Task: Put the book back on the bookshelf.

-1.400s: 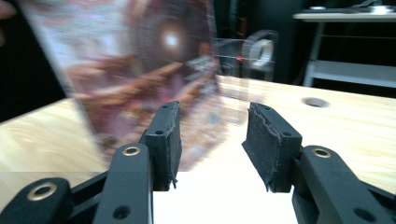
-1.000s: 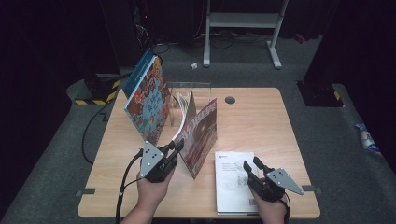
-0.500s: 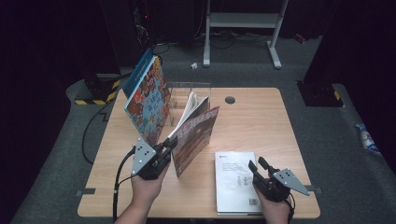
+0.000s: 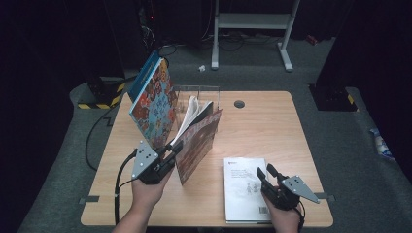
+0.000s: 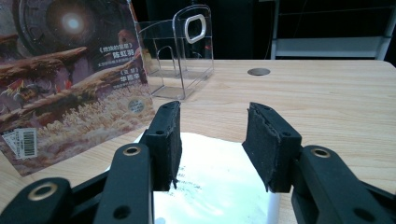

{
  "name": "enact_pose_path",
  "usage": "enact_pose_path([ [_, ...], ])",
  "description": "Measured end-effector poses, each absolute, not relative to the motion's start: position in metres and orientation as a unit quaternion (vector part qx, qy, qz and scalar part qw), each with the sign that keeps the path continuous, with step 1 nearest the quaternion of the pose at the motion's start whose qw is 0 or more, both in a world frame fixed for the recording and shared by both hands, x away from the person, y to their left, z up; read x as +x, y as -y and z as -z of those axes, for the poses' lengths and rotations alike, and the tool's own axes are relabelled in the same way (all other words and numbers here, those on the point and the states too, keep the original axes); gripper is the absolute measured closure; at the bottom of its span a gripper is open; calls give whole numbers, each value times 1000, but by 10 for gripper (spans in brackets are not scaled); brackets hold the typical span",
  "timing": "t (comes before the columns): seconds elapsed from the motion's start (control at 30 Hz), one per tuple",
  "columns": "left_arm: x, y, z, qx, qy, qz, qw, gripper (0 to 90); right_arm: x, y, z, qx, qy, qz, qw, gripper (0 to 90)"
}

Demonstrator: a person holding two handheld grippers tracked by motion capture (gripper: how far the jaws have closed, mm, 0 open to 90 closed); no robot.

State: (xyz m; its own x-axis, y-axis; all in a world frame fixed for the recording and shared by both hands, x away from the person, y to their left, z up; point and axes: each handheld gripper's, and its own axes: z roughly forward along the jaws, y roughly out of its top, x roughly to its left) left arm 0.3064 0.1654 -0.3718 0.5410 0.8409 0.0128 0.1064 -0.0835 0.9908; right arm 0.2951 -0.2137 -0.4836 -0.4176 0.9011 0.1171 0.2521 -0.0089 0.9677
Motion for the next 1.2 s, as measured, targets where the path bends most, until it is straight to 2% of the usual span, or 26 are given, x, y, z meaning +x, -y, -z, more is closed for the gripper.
enact_pose_path([
  [0.13, 314, -160, 369, 671, -362, -321, 562, 754, 295, 214, 484, 452, -639, -549, 294, 546],
  [0.33, 318, -157, 368, 674, -360, -330, 555, 812, 294, 214, 484, 449, -641, -549, 294, 546],
  [0.43, 320, -159, 368, 678, -352, -318, 561, 823, 294, 215, 484, 450, -640, -549, 295, 546],
  [0.97, 322, -159, 367, 682, -346, -323, 557, 831, 296, 216, 485, 453, -642, -547, 290, 540],
  [1.2, 325, -157, 364, 686, -346, -307, 562, 832, 298, 218, 487, 453, -642, -551, 282, 540],
])
